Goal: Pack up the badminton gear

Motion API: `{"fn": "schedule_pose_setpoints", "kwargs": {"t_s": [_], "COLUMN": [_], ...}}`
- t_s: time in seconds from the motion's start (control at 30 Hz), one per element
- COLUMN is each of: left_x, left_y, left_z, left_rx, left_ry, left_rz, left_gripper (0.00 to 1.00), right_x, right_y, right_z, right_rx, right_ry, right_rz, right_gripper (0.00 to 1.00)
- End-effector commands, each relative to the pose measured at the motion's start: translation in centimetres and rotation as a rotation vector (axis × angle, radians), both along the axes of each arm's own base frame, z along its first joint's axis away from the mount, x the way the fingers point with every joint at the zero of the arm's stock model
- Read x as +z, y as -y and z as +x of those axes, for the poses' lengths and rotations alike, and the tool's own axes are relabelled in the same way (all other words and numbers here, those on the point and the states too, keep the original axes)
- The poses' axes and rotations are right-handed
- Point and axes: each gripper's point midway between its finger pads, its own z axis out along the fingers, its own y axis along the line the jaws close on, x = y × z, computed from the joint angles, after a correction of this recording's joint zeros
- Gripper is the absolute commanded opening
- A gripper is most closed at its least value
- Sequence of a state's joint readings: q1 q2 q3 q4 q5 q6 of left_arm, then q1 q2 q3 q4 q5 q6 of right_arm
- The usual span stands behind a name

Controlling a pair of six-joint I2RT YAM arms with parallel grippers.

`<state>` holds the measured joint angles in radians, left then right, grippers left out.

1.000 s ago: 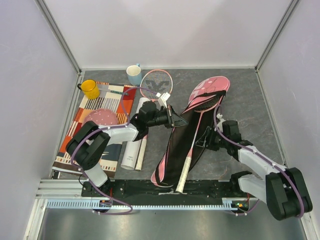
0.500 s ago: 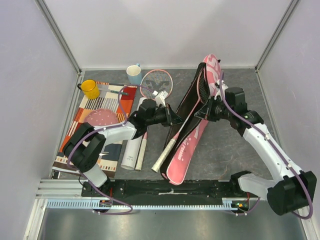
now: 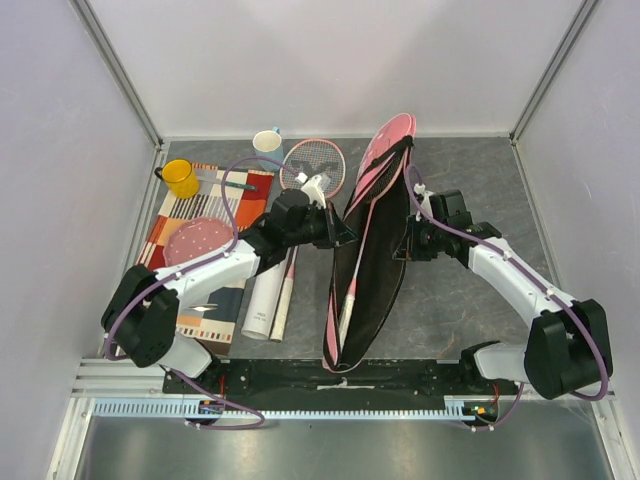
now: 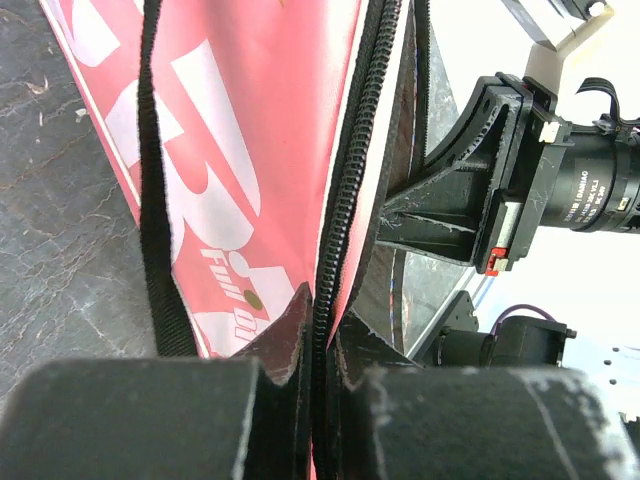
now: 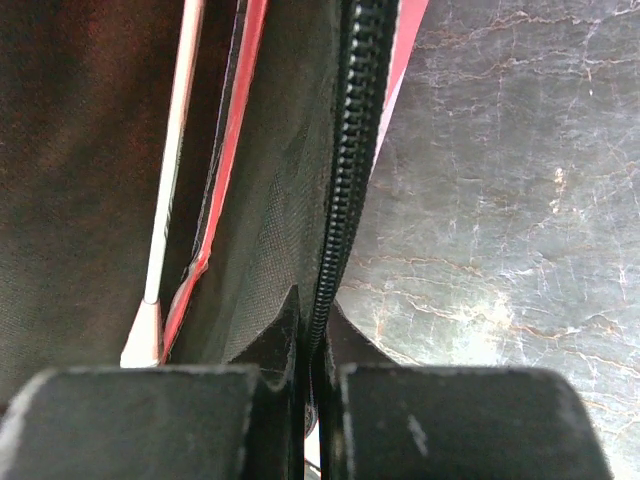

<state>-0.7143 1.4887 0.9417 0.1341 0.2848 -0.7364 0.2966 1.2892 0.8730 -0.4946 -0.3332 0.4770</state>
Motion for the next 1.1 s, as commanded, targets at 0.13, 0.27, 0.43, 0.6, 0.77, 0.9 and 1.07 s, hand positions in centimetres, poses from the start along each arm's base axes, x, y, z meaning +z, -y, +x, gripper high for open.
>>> {"fn": "schedule_pose_setpoints", "kwargs": {"t_s": [0.13,0.27,0.43,0.6,0.77,0.9,1.07], "left_x": [1.0,1.2,-0.4,0.9,5.1,9.9,17.6], "left_y": [-0.6,-1.1,-0.1,1.7,2.6,2.0,-2.1], "left_z": [-0.3,-0.4,-0.5,0.7,3.4,3.4,3.2], "left_rx": [-0.006,0.002,-0.024,-0.048,-0.064,-0.085,0.014], "left_ry": [0.094,0.101,0.032,0.043,0.045,0.104,0.275], "left_rz": [0.009,0.011,-0.02,-0.091,-0.196,-0.247,-0.227], "left_gripper": [0.02,0.02,0.02,0.02,0.02,0.02,0.02], "right_x": [3.6,3.6,4.0,10.7,14.7,15.9,15.8], "right_y": [-0.2,-0.6,0.9,2.0,2.8,4.4,7.2], "right_z": [2.8,3.4,4.2,4.0,2.3,1.5,1.9], "right_rx": [0.01,0.02,-0.06,-0.113,-0.17,-0.244,-0.417], "right_ry": [0.154,0.157,0.151,0.339,0.432,0.471,0.451], "right_rz": [0.005,0.02,-0.071,-0.094,-0.03,-0.048,-0.043], "right_gripper": [0.0,0.16,0.31,0.59,0.64,0.66,0.56]}}
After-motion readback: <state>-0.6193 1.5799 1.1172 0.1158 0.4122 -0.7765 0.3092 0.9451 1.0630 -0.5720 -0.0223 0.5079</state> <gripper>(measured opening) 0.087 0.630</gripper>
